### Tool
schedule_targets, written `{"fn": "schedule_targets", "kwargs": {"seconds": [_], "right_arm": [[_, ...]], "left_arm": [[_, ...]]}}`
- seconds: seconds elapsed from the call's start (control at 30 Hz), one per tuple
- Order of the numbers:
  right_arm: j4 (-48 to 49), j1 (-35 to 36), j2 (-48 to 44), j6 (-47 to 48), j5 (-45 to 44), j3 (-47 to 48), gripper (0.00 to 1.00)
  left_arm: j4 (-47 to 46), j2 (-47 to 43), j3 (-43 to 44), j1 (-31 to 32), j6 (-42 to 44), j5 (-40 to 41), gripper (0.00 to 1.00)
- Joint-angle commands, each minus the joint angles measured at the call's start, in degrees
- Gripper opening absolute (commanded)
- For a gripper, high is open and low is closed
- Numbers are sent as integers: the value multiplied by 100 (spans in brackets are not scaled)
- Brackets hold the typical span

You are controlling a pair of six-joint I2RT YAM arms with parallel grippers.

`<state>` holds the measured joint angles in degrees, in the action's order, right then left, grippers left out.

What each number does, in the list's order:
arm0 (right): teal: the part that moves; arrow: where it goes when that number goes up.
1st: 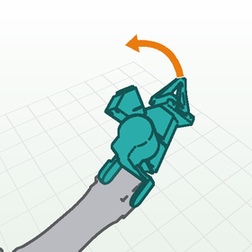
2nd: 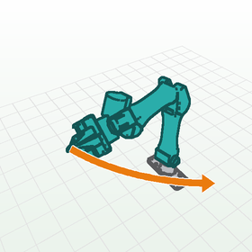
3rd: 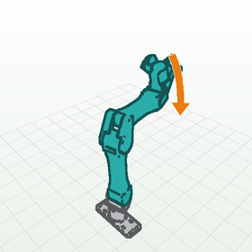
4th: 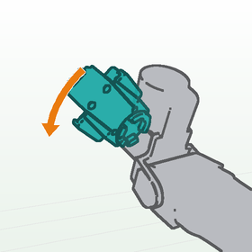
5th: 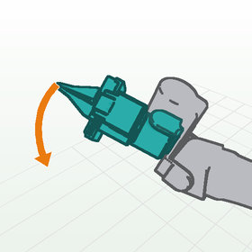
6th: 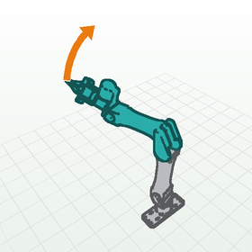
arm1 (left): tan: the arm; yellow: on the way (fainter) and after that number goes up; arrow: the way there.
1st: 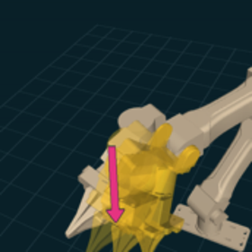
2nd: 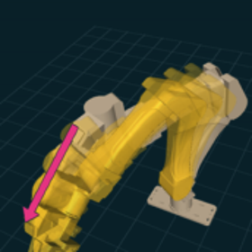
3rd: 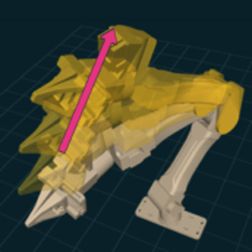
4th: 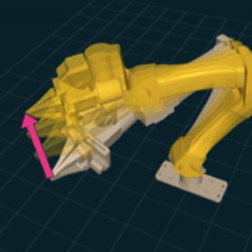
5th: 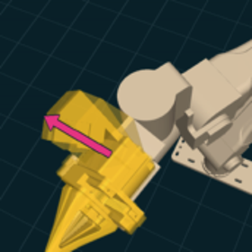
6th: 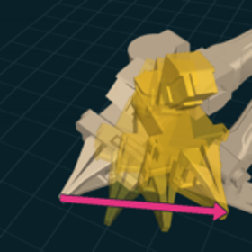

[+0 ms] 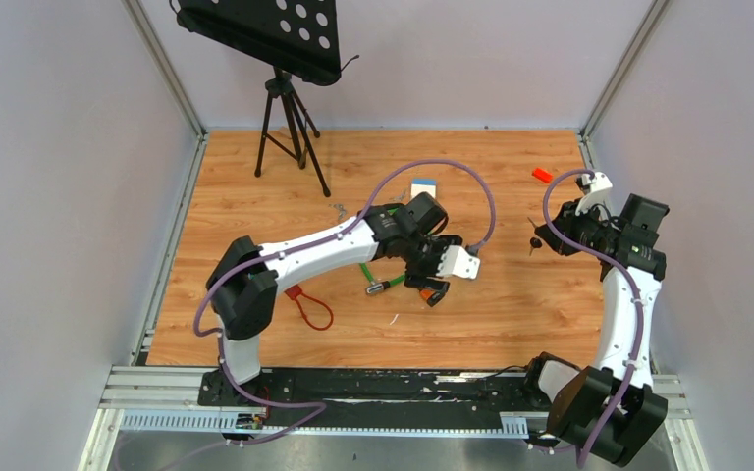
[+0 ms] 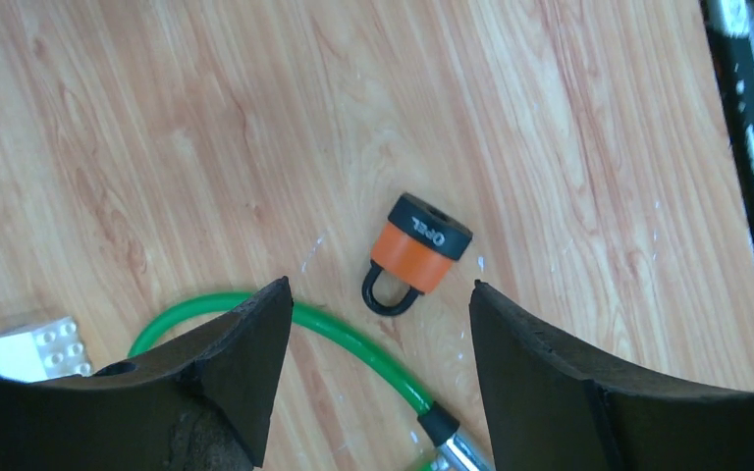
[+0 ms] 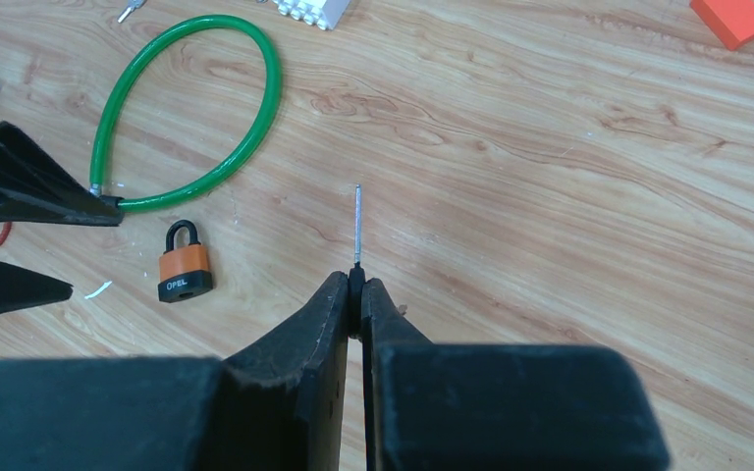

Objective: Unlock with the key
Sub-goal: Adjust the lock at the center of the board, then pick up the lock from the center of the board.

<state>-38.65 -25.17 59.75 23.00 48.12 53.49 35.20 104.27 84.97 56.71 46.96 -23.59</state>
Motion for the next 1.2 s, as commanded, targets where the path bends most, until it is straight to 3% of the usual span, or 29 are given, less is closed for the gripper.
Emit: {"fn": "schedule_targets", "kwargs": {"seconds": [0.0, 0.13, 0.47, 0.63, 0.7, 0.83, 1.0, 1.17], "right_arm": [[104, 23, -154, 11, 156, 90, 0], [114, 22, -215, 1, 139, 76, 0], [134, 21, -216, 2, 141, 73, 0], [139, 20, -192, -6, 135, 73, 0], [139, 14, -183, -15, 144, 73, 0], [139, 24, -212, -15, 128, 69, 0], [141, 18, -237, -15, 105, 65, 0], [170, 16, -208, -11, 110, 62, 0]], "left_arm": [[1013, 699, 1120, -132, -632, -782, 75], [1378, 1030, 1650, -303, -835, -951, 99], [-542, -406, 317, -371, -1249, 287, 100], [-2608, -1232, -976, -402, -2088, 1974, 100], [-2128, -872, -855, -407, -1990, 1976, 100], [-678, 3, 55, -432, -2021, 943, 100], [-692, 283, 36, -451, -2468, 514, 100], [170, 768, 480, -438, -1748, 151, 100]]}}
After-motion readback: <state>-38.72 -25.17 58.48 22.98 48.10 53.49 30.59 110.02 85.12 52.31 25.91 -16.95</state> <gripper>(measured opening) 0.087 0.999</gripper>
